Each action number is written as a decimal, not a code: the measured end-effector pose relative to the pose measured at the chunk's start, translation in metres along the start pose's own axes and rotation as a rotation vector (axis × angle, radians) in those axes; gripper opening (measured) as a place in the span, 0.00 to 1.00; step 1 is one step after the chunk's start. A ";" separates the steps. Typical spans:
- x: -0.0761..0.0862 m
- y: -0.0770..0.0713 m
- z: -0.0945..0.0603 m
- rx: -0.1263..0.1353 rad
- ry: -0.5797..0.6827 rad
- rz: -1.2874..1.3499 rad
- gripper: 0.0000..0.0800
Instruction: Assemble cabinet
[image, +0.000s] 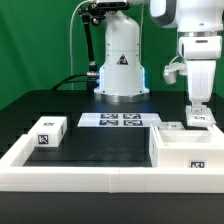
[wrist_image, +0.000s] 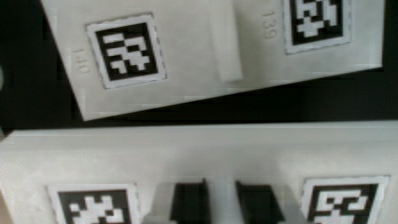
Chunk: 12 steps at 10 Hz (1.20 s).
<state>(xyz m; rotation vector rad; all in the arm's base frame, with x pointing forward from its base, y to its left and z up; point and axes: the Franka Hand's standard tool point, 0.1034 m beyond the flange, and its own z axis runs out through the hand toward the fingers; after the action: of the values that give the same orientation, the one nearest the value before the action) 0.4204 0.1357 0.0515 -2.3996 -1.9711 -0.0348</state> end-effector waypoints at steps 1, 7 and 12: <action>-0.002 0.001 0.000 0.000 0.000 0.002 0.09; -0.014 0.022 -0.004 -0.021 0.010 -0.038 0.09; -0.019 0.036 -0.006 -0.021 0.009 -0.048 0.09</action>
Offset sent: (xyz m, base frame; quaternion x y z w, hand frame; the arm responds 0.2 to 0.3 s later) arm 0.0289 -0.0119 0.0112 -0.0061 0.0049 -0.0696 0.9975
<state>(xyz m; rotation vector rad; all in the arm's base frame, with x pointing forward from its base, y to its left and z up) 0.4518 0.1103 0.0568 -2.3602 -2.0341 -0.0669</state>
